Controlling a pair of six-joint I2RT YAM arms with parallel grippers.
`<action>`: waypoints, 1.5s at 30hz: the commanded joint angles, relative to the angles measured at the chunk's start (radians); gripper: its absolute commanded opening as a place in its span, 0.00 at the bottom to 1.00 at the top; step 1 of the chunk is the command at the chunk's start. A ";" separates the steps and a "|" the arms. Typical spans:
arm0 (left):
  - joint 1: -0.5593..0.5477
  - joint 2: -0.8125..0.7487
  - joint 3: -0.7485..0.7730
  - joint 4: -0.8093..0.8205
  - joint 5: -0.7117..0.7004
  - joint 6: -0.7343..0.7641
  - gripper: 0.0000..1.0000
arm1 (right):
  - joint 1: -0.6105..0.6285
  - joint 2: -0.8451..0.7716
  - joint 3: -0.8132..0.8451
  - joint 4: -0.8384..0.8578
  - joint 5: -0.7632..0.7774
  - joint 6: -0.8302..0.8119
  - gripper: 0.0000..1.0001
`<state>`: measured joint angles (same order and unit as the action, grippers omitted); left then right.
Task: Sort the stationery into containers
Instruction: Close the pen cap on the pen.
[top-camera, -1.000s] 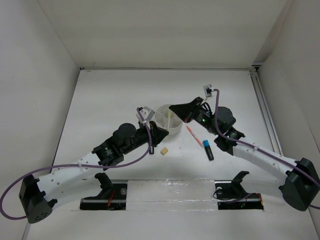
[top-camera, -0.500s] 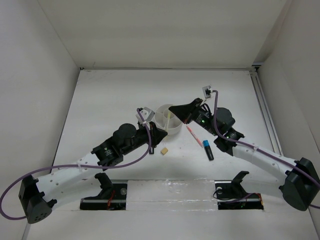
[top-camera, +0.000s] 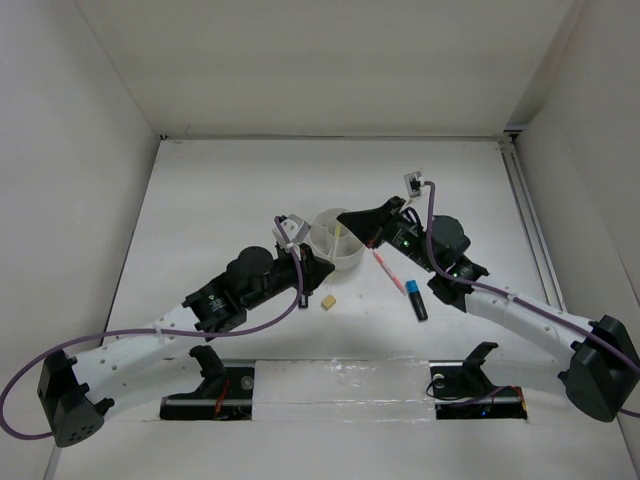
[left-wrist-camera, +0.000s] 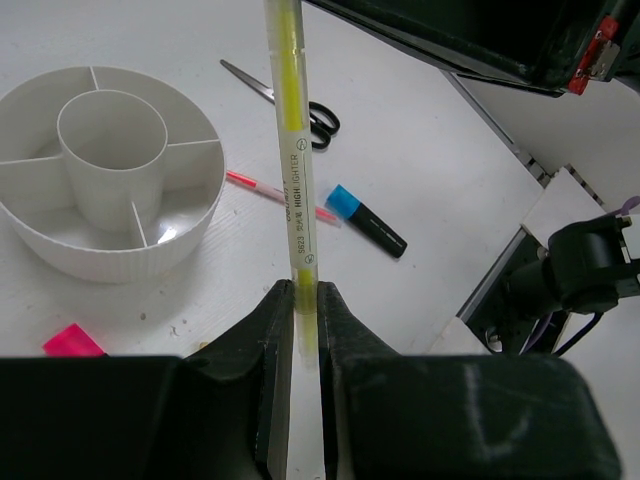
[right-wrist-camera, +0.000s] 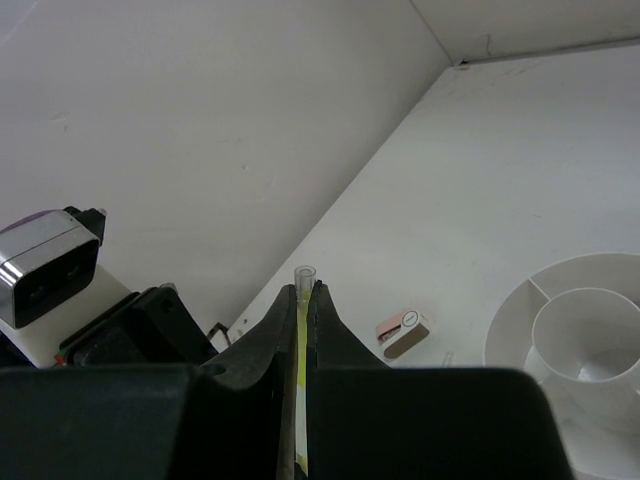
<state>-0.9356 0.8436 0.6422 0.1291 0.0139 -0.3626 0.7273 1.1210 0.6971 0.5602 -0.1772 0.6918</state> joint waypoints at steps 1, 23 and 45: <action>0.009 -0.020 0.102 0.213 -0.063 0.021 0.00 | 0.035 0.005 -0.024 -0.118 -0.117 -0.034 0.00; 0.009 -0.011 0.093 0.213 -0.054 0.030 0.00 | 0.055 0.023 -0.005 -0.109 -0.150 -0.052 0.00; 0.009 -0.029 0.033 0.242 -0.071 0.039 0.00 | 0.055 -0.007 0.024 -0.098 -0.159 -0.061 0.32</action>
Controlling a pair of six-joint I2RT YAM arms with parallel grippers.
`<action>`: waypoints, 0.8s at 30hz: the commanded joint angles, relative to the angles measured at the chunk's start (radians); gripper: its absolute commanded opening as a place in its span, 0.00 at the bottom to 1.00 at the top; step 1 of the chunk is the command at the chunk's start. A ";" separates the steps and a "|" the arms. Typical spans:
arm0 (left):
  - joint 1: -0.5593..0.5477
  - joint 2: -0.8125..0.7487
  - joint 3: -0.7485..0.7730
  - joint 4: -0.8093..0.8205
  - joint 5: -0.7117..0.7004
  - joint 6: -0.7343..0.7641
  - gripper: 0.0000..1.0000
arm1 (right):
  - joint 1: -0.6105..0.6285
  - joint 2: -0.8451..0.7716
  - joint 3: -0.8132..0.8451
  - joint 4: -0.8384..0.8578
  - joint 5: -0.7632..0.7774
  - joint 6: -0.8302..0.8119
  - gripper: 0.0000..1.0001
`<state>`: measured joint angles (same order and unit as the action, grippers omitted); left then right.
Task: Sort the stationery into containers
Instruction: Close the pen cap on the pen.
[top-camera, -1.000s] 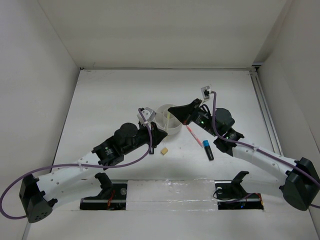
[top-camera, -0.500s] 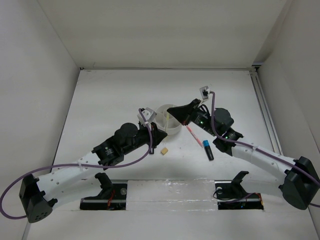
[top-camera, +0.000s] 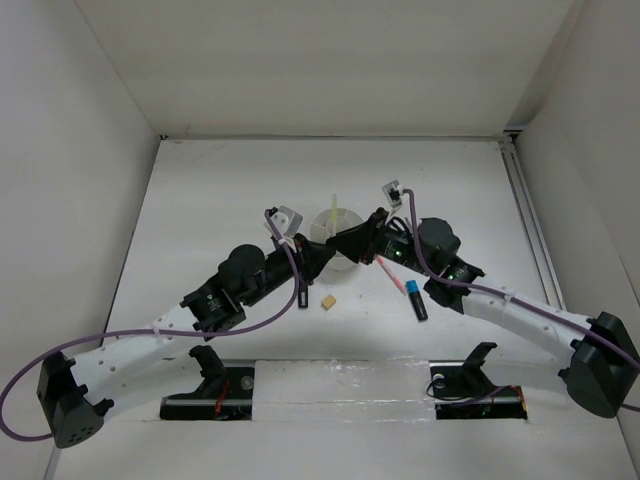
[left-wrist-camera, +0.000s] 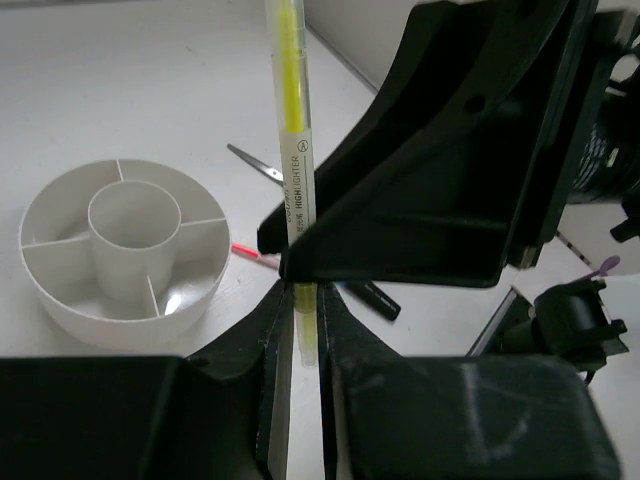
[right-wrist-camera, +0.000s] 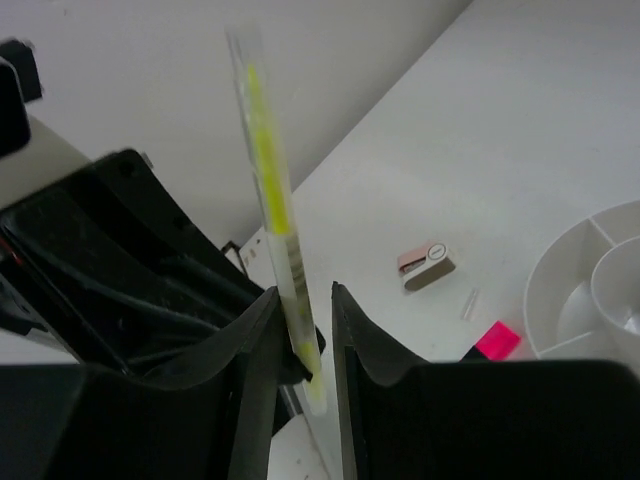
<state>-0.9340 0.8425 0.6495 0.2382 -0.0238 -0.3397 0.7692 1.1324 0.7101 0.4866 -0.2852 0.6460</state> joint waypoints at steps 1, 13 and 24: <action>0.008 -0.028 0.025 0.133 -0.033 0.016 0.00 | 0.013 -0.019 0.011 -0.025 -0.051 -0.025 0.32; 0.008 -0.006 0.016 0.142 -0.051 0.016 0.00 | -0.018 -0.131 0.032 -0.052 -0.051 -0.045 0.59; 0.008 0.111 -0.080 0.357 -0.197 0.077 0.00 | -0.137 -0.281 0.020 -0.172 -0.051 -0.100 0.63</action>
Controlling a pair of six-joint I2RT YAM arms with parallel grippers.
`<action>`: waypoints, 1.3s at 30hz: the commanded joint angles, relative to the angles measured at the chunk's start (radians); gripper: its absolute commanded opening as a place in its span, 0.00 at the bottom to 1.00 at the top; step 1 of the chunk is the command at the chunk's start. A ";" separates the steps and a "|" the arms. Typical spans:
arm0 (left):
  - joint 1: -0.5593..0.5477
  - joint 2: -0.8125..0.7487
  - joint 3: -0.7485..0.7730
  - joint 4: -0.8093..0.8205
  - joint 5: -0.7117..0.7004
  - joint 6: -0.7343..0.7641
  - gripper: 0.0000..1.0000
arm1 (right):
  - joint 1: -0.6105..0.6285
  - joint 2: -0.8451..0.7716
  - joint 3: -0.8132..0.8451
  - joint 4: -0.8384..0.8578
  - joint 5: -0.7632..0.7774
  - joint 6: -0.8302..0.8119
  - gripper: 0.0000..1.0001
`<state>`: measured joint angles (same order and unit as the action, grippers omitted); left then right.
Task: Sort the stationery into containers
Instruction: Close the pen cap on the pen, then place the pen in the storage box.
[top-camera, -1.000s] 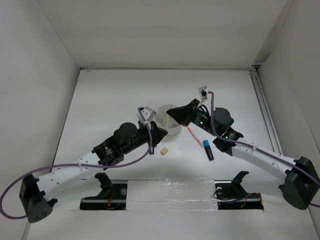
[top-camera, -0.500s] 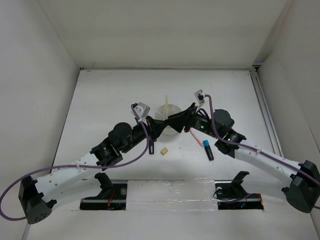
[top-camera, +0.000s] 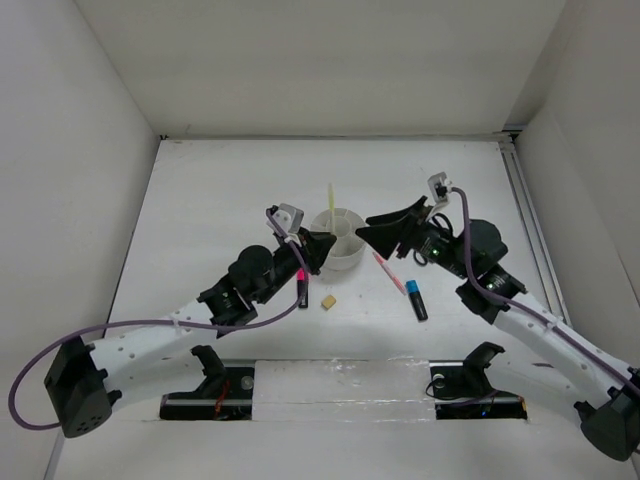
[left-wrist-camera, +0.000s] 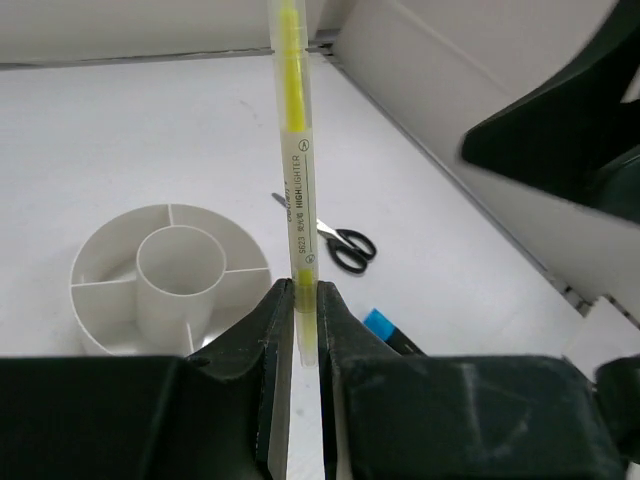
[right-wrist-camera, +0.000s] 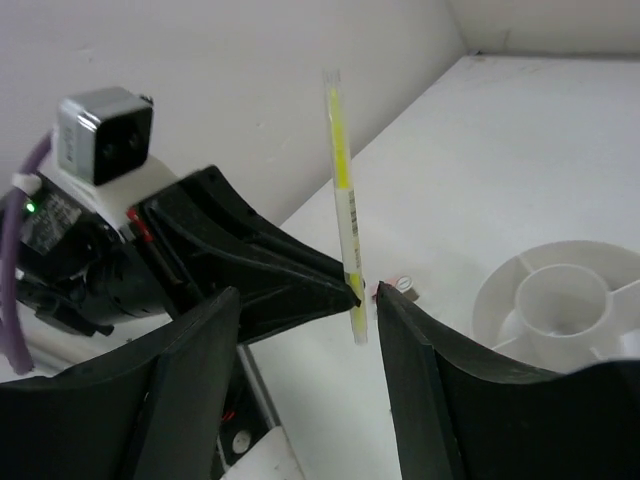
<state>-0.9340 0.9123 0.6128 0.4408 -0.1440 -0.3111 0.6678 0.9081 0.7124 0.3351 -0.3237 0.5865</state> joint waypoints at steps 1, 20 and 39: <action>0.008 0.059 -0.054 0.233 -0.094 0.058 0.00 | -0.060 -0.070 0.018 -0.030 -0.012 -0.051 0.63; 0.052 0.385 -0.015 0.607 -0.195 0.170 0.00 | -0.158 -0.196 -0.051 -0.136 -0.035 -0.088 0.64; 0.127 0.473 -0.038 0.590 -0.279 0.162 0.00 | -0.158 -0.178 -0.090 -0.136 -0.026 -0.116 0.64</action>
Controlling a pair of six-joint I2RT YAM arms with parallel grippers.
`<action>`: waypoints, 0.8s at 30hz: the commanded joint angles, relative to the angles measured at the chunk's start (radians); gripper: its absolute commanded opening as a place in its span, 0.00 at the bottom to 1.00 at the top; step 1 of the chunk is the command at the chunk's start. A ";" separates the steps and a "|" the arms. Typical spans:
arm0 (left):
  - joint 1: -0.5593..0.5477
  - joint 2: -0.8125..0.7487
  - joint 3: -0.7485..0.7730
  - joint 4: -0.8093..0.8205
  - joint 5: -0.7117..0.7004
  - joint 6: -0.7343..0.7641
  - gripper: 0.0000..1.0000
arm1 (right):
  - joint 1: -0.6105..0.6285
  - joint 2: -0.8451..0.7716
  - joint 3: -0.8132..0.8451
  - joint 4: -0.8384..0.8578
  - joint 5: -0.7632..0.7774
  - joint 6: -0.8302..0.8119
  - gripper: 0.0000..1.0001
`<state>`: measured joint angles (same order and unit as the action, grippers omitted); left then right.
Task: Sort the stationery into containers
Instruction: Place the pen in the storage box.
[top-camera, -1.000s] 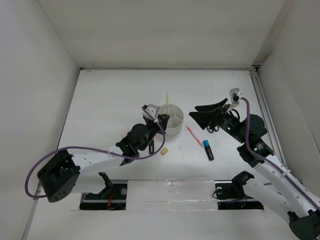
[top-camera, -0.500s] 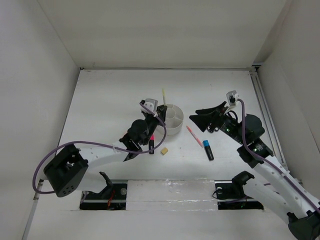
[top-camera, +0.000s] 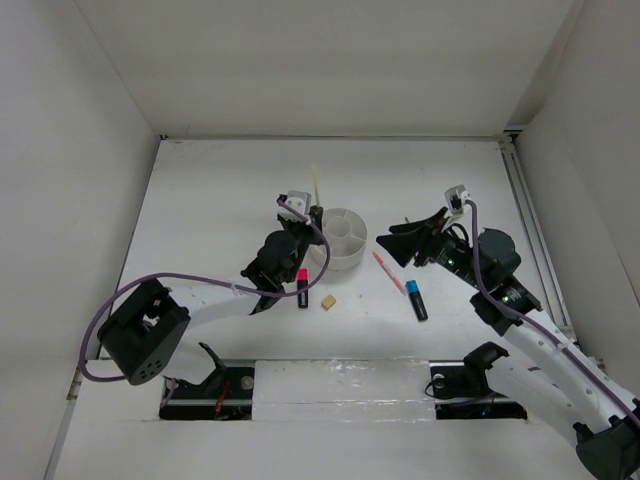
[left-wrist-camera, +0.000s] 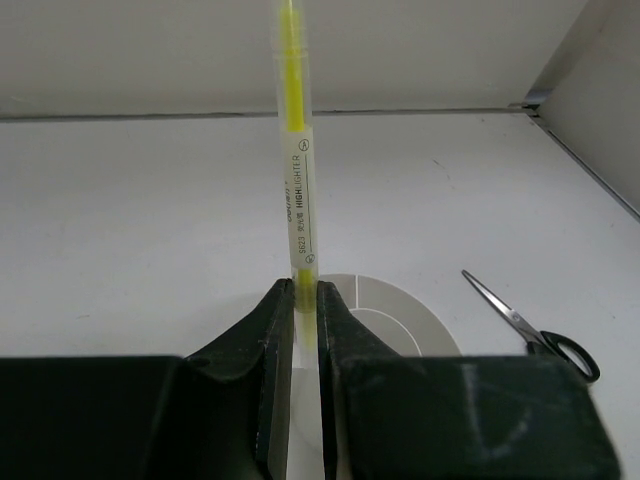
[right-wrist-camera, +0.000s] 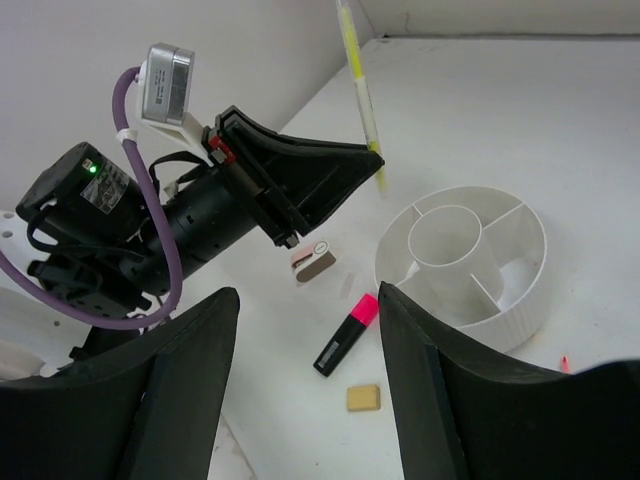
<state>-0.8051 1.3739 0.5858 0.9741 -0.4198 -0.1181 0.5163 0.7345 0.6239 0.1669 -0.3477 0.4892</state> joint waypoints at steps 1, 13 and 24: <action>-0.002 0.020 -0.011 0.066 -0.004 -0.031 0.00 | -0.007 -0.004 -0.001 0.033 -0.002 -0.018 0.64; -0.002 0.048 -0.087 0.121 0.010 -0.120 0.00 | -0.007 -0.014 -0.020 0.033 -0.002 -0.018 0.64; -0.020 0.099 -0.106 0.161 0.010 -0.173 0.00 | -0.007 -0.032 -0.029 0.033 -0.002 -0.009 0.64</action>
<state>-0.8162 1.4727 0.4938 1.0603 -0.4046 -0.2573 0.5163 0.7174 0.5915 0.1635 -0.3477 0.4862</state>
